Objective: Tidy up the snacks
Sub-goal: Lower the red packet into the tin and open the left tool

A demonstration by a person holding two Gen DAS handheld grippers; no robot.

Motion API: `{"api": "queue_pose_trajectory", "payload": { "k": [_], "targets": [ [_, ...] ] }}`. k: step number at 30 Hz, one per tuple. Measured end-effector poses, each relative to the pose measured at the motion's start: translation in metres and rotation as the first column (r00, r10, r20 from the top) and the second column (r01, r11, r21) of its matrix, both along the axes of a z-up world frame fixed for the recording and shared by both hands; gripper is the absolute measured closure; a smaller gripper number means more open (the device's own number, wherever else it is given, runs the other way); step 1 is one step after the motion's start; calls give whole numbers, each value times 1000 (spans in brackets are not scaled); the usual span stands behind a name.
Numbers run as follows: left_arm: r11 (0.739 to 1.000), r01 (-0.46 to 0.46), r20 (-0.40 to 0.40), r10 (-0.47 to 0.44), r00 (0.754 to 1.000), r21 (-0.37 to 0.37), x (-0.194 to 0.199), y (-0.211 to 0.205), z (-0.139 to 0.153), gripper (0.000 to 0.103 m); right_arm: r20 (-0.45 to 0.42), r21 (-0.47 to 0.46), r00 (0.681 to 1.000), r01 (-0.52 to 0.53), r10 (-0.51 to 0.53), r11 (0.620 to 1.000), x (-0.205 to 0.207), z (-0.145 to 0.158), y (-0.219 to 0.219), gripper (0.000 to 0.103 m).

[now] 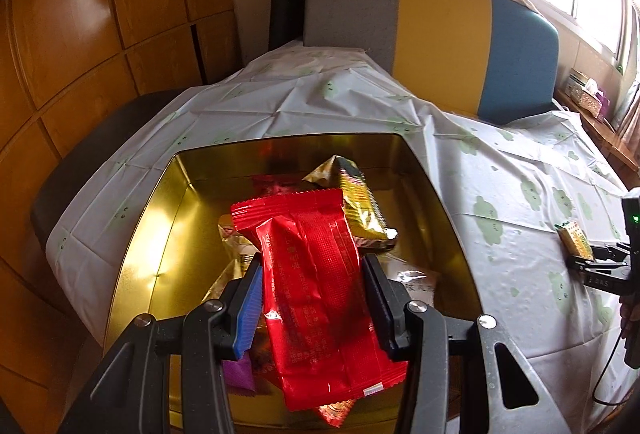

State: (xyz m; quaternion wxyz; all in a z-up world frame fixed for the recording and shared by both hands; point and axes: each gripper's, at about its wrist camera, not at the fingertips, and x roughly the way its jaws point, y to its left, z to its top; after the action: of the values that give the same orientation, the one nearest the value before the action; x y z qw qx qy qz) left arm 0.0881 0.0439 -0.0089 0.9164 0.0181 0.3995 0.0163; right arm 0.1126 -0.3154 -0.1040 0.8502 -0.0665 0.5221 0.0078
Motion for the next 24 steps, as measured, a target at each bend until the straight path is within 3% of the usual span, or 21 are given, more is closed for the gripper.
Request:
{"api": "queue_pose_trajectory", "payload": {
  "k": [9, 20, 24],
  "targets": [
    [997, -42, -65, 38, 997, -71, 41, 26, -3, 55, 0, 2, 1000, 11, -11, 1000, -1, 1, 1, 53],
    [998, -65, -183, 68, 981, 24, 89, 14, -37, 55, -18, -12, 1000, -19, 19, 1000, 2, 3, 0, 56],
    [994, -80, -179, 92, 980, 69, 96, 8, -43, 55, -26, -13, 999, -23, 22, 1000, 6, 2, 0, 56]
  ]
}}
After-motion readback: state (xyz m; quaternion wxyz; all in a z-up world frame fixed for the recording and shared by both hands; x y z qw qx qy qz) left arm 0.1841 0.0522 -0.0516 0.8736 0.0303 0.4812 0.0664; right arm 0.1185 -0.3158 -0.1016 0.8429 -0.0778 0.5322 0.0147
